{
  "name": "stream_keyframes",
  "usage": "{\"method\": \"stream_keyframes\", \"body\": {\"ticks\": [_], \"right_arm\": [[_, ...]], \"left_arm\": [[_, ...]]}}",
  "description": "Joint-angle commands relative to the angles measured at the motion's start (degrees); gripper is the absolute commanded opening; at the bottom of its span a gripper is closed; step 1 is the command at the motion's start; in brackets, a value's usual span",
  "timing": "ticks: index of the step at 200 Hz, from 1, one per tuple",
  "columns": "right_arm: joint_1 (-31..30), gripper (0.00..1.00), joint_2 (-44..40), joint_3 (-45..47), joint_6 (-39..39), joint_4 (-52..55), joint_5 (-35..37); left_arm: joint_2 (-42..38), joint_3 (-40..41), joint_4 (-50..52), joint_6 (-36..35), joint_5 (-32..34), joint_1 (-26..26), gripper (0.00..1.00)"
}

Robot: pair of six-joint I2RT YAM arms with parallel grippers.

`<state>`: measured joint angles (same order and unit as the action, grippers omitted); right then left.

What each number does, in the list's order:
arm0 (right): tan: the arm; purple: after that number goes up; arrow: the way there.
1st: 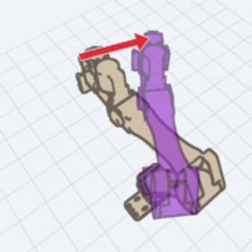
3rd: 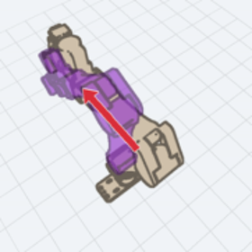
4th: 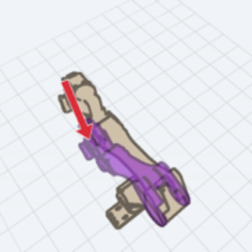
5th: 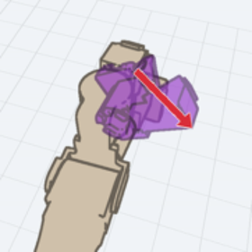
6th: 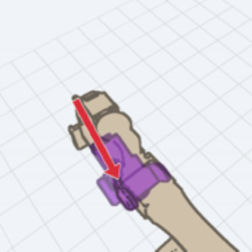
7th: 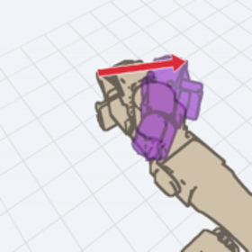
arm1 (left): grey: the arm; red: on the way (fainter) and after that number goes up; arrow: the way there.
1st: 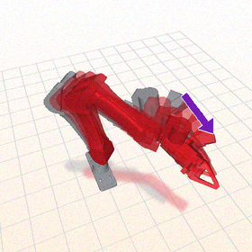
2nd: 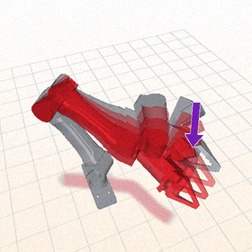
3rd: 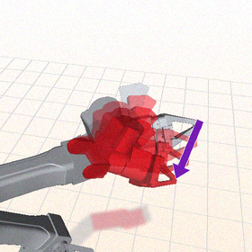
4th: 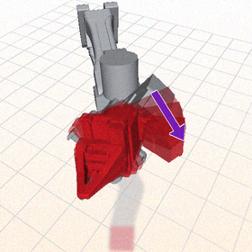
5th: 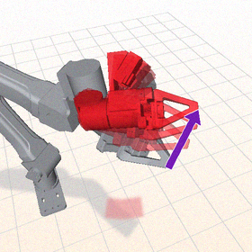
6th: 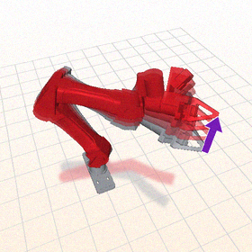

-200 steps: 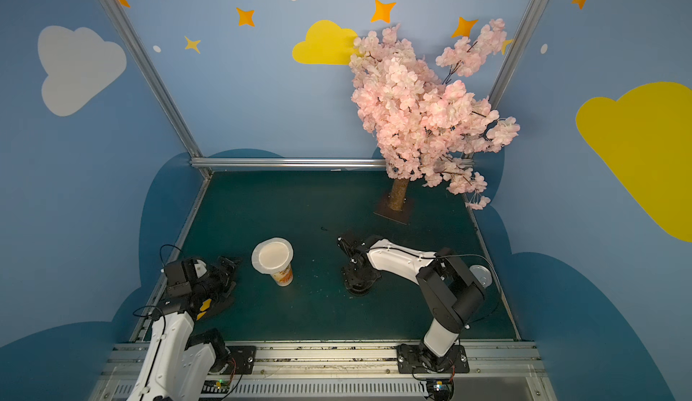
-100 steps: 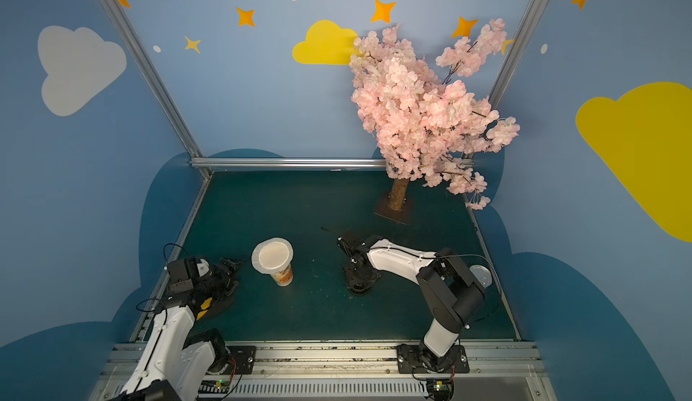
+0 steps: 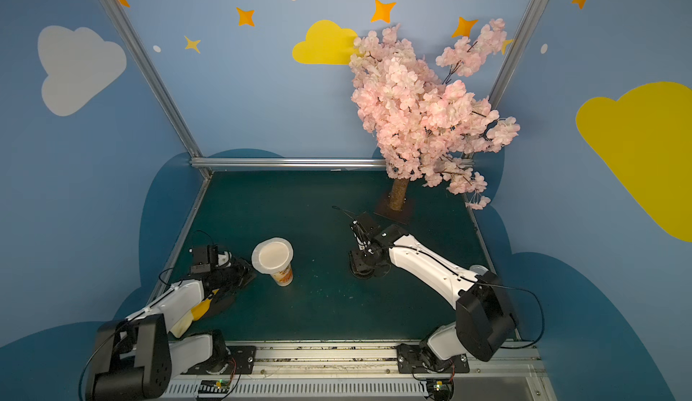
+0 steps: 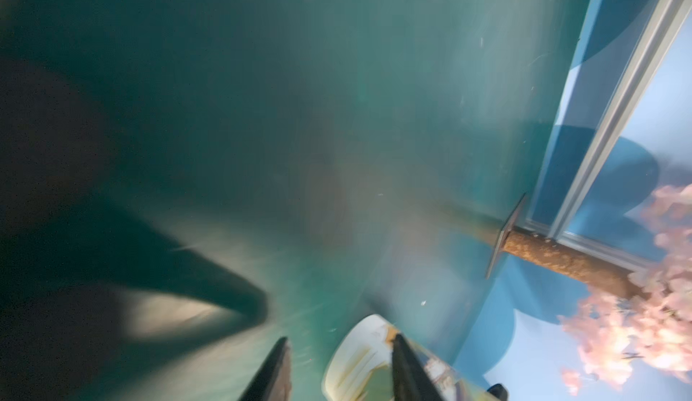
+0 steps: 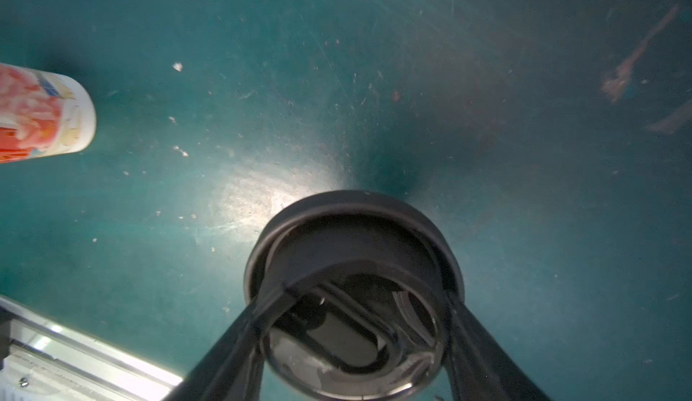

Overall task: Put the leak-proof paper on the milk tea cups
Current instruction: Pick up the cup lid from the center of the board, then move the cup to the center of the board.

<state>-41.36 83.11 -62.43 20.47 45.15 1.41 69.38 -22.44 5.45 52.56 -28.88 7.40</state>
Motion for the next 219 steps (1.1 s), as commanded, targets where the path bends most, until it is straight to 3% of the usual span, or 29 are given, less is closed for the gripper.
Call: {"method": "stream_keyframes", "body": {"ticks": [1,103,164,219], "right_arm": [[0.23,0.67,-0.87,-1.86,-1.34,3.23,-1.52],[-1.45,0.66,-0.01,-14.82,-8.45,10.96,-6.04],[-5.96,0.66,3.34,-24.19,-11.74,16.45,-5.99],[-9.9,0.66,9.59,-35.73,-15.97,23.0,-6.29]], "left_arm": [[1.18,-0.67,-3.38,-0.16,-0.33,-2.51,0.36],[7.76,0.14,-9.41,0.89,0.14,-10.08,0.33],[6.39,1.4,-9.56,2.05,2.27,-14.56,0.34],[7.82,2.07,-12.89,5.15,4.48,-21.61,0.34]]}}
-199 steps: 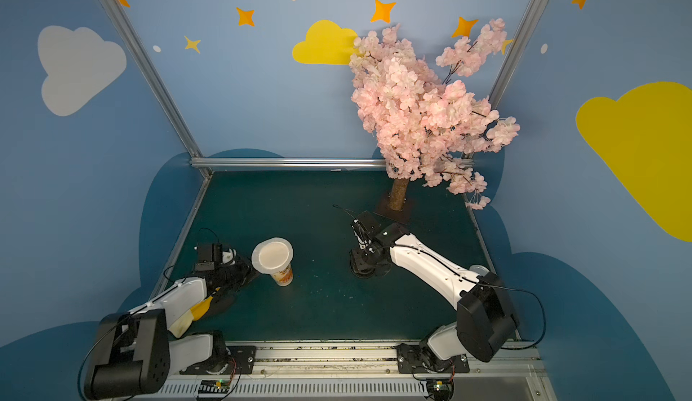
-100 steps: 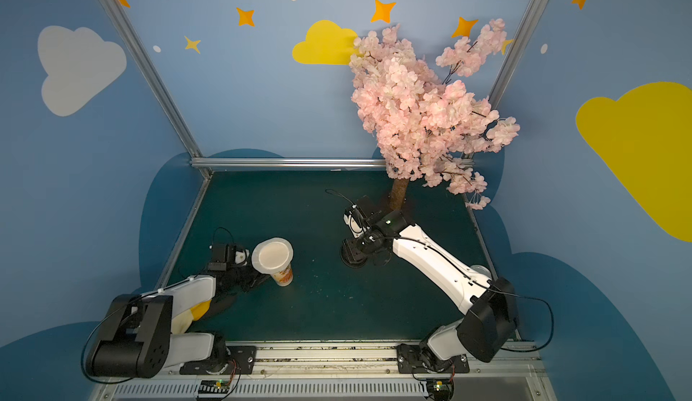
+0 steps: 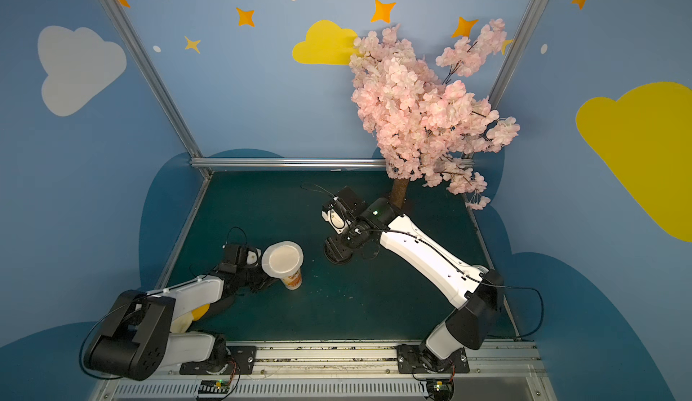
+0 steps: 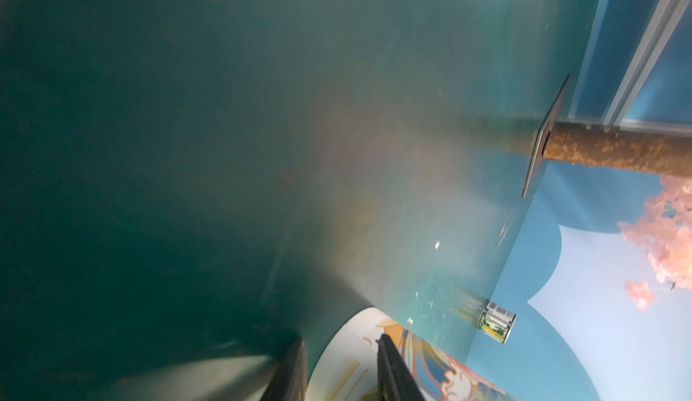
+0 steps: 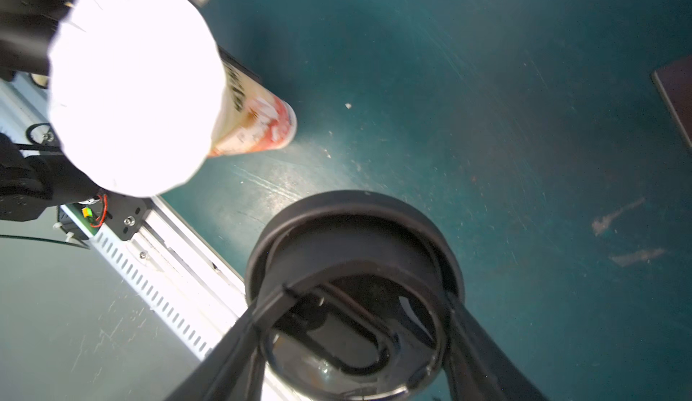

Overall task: Put the leak-proof paper on the milk tea cups
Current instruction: Move the cup to the center of the board, then secure the cup lid on the cup.

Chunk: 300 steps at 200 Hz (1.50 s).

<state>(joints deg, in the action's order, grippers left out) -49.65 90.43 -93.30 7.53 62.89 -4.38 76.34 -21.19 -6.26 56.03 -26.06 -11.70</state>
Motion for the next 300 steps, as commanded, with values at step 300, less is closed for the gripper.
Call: {"method": "stream_keyframes", "body": {"ticks": [300], "right_arm": [[-13.55,0.66,27.58,-34.76,-10.34,22.76,2.93]], "left_arm": [[5.47,-1.18,-7.01,7.16,6.45,-17.41,0.34]]}}
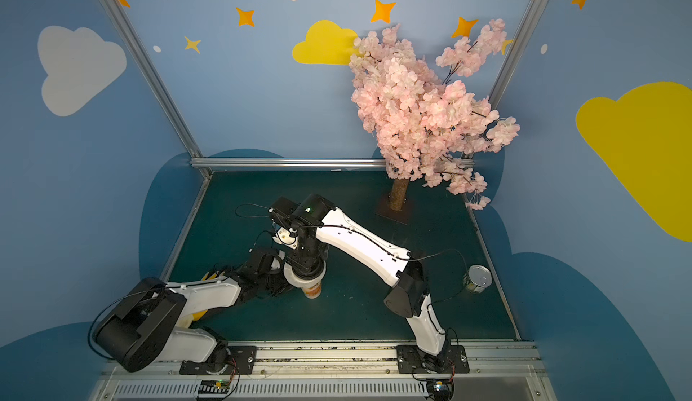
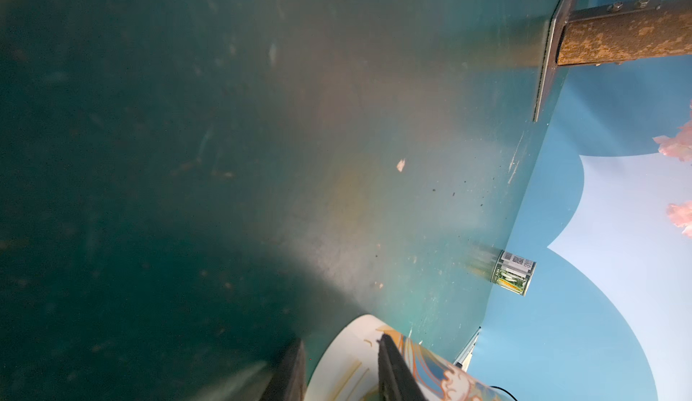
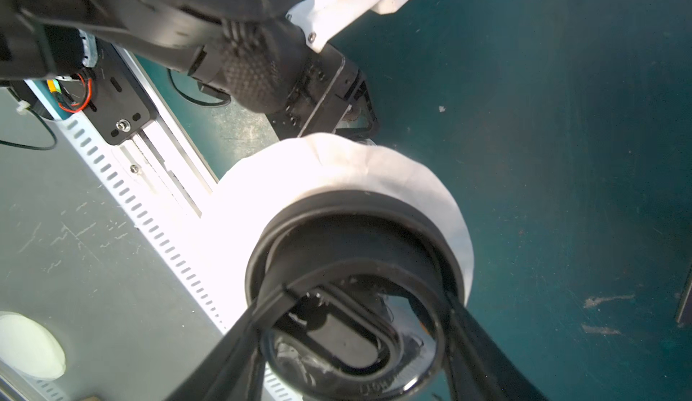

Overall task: Put the leak-proof paper on the milk tea cups
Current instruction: Secure the cup lid on the cup.

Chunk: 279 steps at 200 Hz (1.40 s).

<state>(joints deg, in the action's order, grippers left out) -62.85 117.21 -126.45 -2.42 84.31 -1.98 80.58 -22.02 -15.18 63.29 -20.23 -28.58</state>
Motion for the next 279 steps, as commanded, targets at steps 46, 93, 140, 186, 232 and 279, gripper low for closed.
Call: {"method": "stream_keyframes", "body": {"ticks": [46,93,140,186,232,279], "right_arm": [[-0.78,0.66,1.86,-1.76,-0.67,1.89,0.48],[-0.96,0.66,2.87,-2.03,-0.88,1.64,-0.47],[-1.16,0.66,3.75,-1.54,-1.25,2.15,-1.36],[-1.73,0.74,3.47,-1.57,-0.75,2.74,2.13],[-2.27,0.79,1.85,-2.39,-0.07,2.52,3.47],[-2.56,0.78,0.71,-1.76,0.39,2.35,3.08]], "left_arm": [[1.43,-0.49,1.64,-0.07,0.46,-0.51,0.34],[1.6,-0.61,1.44,-0.01,0.47,-0.51,0.34],[1.6,-0.74,1.48,-0.01,0.45,-0.54,0.34],[1.65,-1.31,1.71,-0.01,0.4,-0.5,0.35],[1.64,-1.98,2.13,-0.25,0.39,-0.52,0.35],[0.51,-1.9,3.19,-0.4,1.26,-0.52,0.36]]}}
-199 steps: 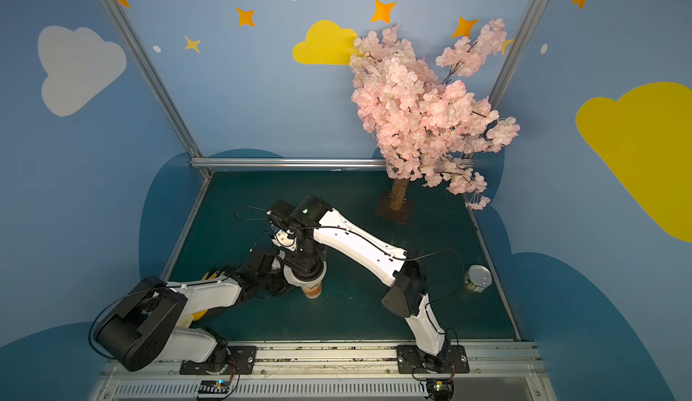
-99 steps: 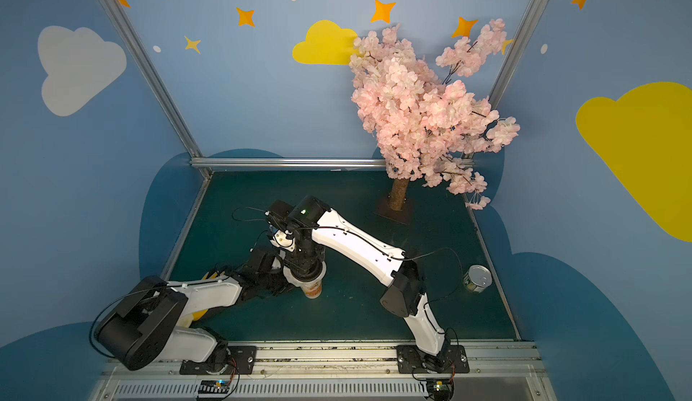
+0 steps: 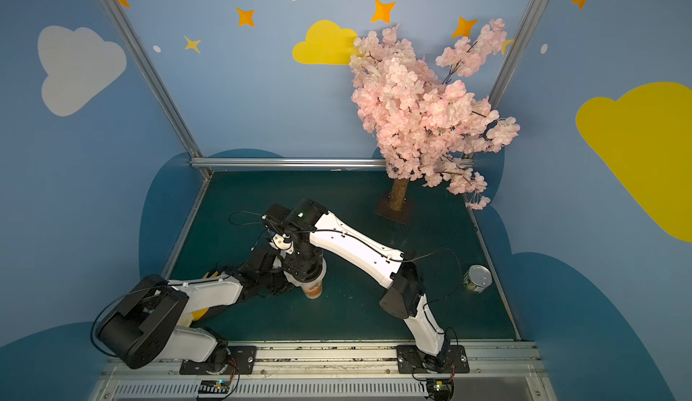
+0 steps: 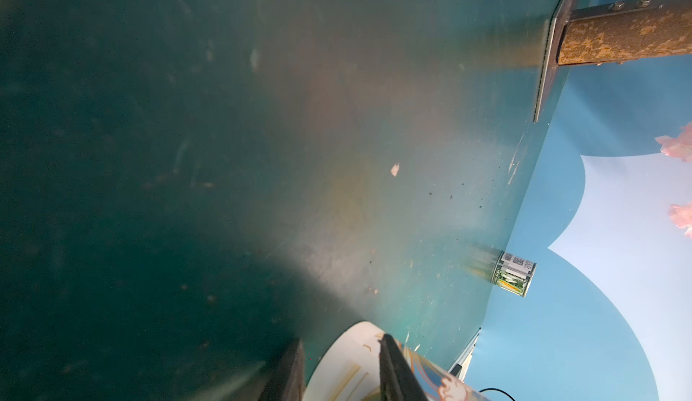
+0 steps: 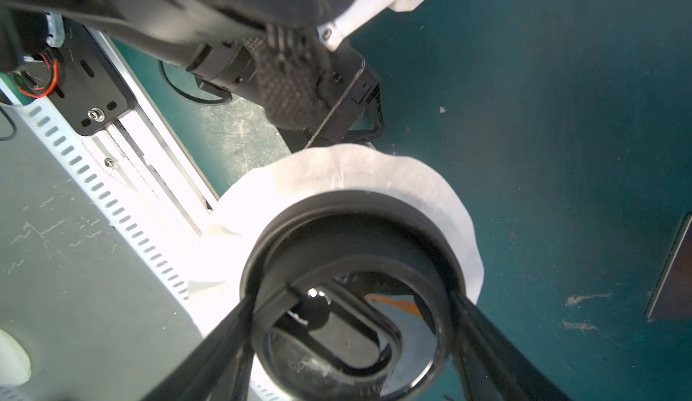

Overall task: Put the leak-proof paper on the milk tea cups
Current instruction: Secure the cup lid on the cup.

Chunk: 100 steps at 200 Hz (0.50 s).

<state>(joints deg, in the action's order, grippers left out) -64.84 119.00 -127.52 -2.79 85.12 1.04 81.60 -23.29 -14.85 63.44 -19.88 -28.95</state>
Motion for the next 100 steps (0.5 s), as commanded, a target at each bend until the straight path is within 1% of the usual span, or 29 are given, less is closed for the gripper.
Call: {"method": "stream_keyframes", "body": {"ticks": [1,40,100], "right_arm": [[-0.65,0.78,-1.11,-0.66,0.77,1.54,0.04],[-0.81,0.77,-2.94,1.56,0.99,0.84,-0.51],[-0.47,0.77,-3.59,5.03,1.22,-0.15,-0.52]], "left_arm": [[-0.54,-0.67,2.88,-0.53,0.86,-0.19,0.36],[-0.48,-0.68,2.54,-0.5,1.08,-0.14,0.36],[0.06,-0.98,2.3,-0.47,1.25,-0.06,0.36]]}}
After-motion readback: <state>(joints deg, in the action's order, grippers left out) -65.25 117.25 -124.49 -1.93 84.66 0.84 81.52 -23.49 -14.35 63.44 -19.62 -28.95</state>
